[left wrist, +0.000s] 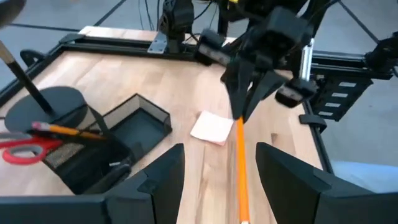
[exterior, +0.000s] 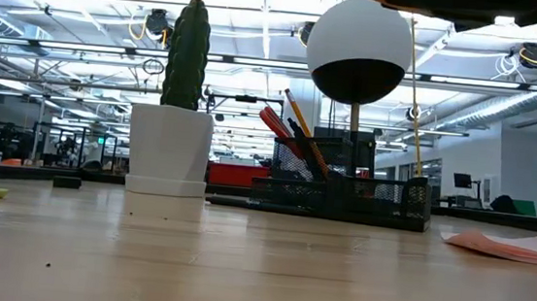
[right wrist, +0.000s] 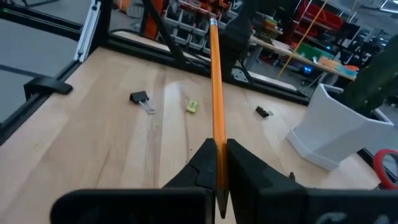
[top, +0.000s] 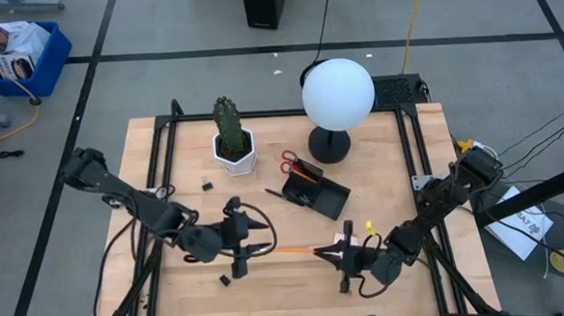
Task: Pick and place office supplies into organizer
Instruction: Put the orange pencil into the black desk organizer
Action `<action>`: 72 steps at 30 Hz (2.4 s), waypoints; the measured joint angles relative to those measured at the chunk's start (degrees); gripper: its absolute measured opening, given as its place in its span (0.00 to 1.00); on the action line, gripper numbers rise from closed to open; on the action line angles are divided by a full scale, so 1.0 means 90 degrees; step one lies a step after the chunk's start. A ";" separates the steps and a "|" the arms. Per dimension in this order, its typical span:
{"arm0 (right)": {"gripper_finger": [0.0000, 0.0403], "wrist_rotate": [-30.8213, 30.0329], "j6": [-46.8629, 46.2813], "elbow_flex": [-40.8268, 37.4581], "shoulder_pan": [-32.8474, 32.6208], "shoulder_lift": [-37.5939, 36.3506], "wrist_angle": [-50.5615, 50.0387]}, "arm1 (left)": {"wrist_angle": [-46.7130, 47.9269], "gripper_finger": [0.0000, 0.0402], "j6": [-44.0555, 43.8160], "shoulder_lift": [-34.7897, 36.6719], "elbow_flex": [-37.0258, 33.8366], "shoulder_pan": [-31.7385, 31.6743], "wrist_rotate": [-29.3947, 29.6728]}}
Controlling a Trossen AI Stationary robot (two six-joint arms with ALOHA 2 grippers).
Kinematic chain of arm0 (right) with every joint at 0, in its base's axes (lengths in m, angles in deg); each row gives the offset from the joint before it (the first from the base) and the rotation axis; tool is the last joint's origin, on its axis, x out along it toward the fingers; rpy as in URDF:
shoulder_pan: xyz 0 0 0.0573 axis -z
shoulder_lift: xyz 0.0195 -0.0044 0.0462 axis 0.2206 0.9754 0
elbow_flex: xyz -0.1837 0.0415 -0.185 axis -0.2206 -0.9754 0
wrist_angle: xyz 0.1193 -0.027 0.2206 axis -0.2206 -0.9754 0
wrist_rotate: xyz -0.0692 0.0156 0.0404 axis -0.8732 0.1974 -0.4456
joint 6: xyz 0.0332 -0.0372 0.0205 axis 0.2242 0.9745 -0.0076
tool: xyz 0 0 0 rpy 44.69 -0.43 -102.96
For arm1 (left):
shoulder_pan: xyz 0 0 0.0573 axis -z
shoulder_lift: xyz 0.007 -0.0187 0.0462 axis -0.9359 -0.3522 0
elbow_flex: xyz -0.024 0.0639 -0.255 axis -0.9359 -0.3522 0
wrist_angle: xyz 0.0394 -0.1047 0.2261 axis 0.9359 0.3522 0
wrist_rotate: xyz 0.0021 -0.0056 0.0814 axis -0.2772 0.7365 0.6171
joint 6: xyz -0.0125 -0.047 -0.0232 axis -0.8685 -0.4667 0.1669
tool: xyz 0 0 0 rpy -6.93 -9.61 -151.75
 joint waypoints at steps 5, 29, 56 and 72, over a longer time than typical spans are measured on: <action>0.02 -0.0012 0.0091 0.0001 0.0000 -0.0001 0.0055 | -0.0042 0.51 -0.0328 0.0000 -0.0339 0.0055 -0.0032; 0.02 -0.0014 0.0963 0.0010 0.0017 -0.0001 0.0914 | -0.0385 0.51 -0.0955 0.0000 -0.0575 0.0423 -0.0123; 0.02 0.0013 0.1476 0.0015 0.0061 -0.0003 0.1435 | -0.0923 0.16 -0.0887 -0.0002 -0.0575 0.0424 -0.0257; 0.02 0.0019 0.1456 0.0018 0.0058 -0.0008 0.1488 | -0.1239 0.04 -0.0805 -0.0352 -0.0573 0.0401 -0.0172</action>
